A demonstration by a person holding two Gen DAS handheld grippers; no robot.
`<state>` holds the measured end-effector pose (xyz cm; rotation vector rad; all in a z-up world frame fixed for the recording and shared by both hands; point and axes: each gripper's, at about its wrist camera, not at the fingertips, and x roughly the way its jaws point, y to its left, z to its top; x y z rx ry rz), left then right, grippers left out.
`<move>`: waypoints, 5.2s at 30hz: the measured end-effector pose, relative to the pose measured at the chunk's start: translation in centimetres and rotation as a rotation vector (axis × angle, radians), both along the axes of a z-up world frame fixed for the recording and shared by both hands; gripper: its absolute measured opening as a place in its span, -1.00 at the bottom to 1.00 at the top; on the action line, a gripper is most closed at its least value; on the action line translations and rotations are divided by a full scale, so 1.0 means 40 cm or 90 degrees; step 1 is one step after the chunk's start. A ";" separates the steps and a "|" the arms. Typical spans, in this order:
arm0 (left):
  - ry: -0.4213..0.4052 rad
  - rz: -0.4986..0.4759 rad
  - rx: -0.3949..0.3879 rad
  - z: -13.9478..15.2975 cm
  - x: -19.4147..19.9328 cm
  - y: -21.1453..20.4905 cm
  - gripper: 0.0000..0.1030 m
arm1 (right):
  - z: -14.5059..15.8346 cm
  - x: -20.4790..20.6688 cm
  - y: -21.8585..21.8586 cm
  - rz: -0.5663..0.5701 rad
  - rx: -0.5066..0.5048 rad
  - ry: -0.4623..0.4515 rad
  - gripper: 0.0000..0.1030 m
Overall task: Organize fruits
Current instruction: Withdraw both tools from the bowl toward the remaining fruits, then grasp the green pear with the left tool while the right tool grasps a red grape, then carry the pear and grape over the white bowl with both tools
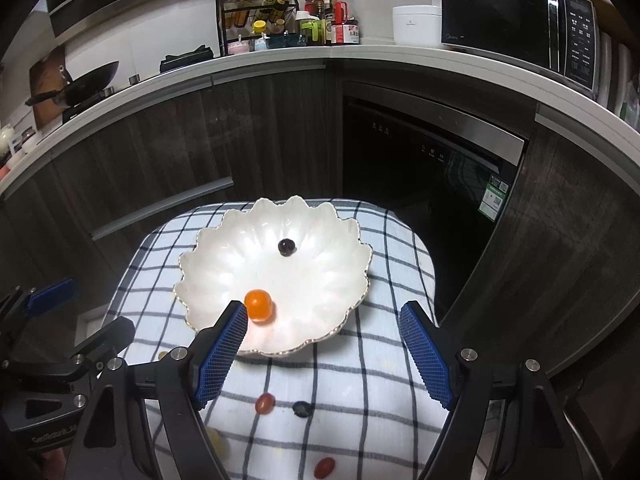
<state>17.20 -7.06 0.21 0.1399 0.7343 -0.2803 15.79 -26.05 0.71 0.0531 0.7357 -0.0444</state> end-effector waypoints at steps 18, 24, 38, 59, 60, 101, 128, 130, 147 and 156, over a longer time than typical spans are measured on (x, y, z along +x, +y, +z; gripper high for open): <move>-0.010 -0.022 0.021 -0.062 -0.082 -0.014 0.70 | -0.054 -0.070 -0.003 -0.004 -0.008 0.010 0.54; -0.027 -0.025 0.007 -0.085 -0.112 -0.013 0.69 | -0.080 -0.092 -0.008 -0.010 -0.009 0.013 0.54; -0.016 -0.042 0.023 -0.165 -0.144 -0.021 0.69 | -0.171 -0.132 -0.004 -0.011 -0.005 0.045 0.54; -0.013 -0.081 0.044 -0.264 -0.184 -0.031 0.68 | -0.265 -0.186 0.002 -0.025 -0.016 0.069 0.54; -0.012 -0.083 0.045 -0.269 -0.184 -0.031 0.67 | -0.269 -0.186 0.004 -0.025 -0.015 0.072 0.53; 0.060 -0.129 0.066 -0.392 -0.149 -0.065 0.15 | -0.392 -0.157 0.021 0.000 -0.001 0.169 0.01; 0.062 -0.127 0.074 -0.400 -0.144 -0.063 -0.05 | -0.431 -0.149 0.020 0.008 0.027 0.207 -0.55; 0.061 -0.129 0.073 -0.399 -0.146 -0.064 -0.05 | -0.431 -0.148 0.018 0.008 0.030 0.207 -0.56; 0.031 -0.116 0.075 -0.357 -0.159 -0.062 -0.05 | -0.387 -0.159 0.019 0.017 0.033 0.164 -0.56; 0.017 -0.105 0.066 -0.321 -0.166 -0.052 -0.05 | -0.351 -0.170 0.022 0.022 0.033 0.136 -0.56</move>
